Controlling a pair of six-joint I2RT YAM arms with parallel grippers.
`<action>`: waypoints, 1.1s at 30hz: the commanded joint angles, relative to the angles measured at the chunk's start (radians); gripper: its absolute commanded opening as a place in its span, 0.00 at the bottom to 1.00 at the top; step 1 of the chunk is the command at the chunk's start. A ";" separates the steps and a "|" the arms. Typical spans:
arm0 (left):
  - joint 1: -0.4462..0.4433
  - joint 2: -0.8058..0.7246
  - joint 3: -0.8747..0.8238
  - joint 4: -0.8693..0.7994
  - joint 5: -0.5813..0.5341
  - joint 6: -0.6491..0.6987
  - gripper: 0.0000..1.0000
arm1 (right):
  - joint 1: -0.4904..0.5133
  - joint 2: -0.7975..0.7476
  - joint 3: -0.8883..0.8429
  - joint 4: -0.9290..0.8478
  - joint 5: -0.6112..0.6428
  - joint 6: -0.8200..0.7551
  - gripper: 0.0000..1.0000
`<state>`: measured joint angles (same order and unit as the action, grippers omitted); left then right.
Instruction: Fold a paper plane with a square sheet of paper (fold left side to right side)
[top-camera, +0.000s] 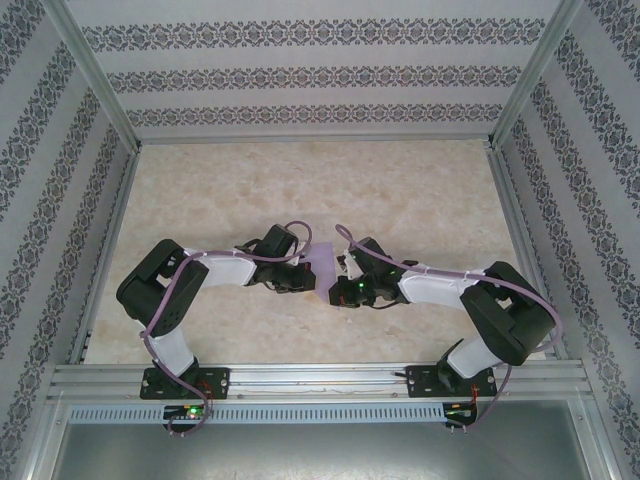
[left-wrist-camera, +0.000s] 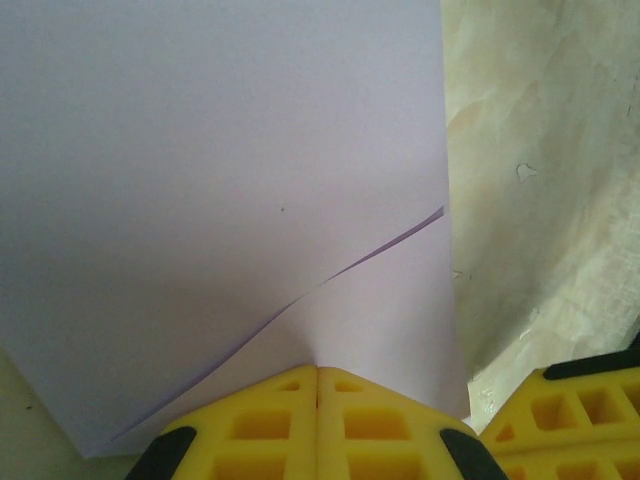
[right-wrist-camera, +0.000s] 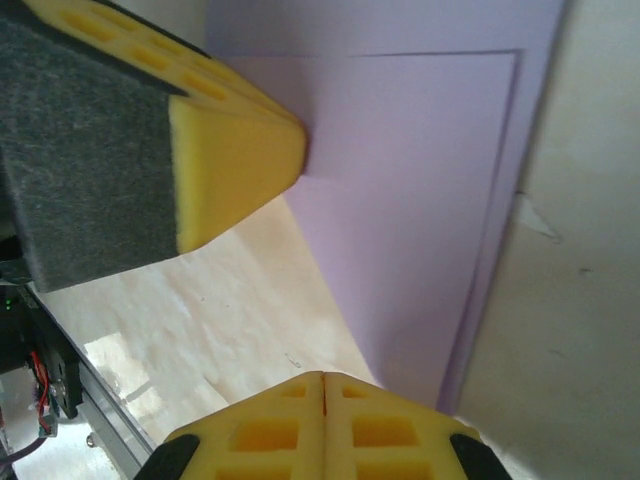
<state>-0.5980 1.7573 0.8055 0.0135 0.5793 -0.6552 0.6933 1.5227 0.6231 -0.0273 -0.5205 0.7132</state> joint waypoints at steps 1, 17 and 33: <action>-0.009 0.050 -0.015 -0.078 -0.102 -0.006 0.00 | 0.022 0.040 0.040 -0.006 0.008 0.024 0.00; -0.011 0.057 -0.010 -0.093 -0.113 -0.007 0.00 | 0.037 0.164 0.135 0.027 0.060 0.020 0.00; -0.009 0.095 0.005 -0.120 -0.155 0.005 0.00 | 0.025 0.120 0.029 -0.052 0.092 0.023 0.00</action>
<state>-0.6022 1.7802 0.8330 0.0109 0.5682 -0.6613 0.7284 1.6665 0.7013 0.0204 -0.4698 0.7311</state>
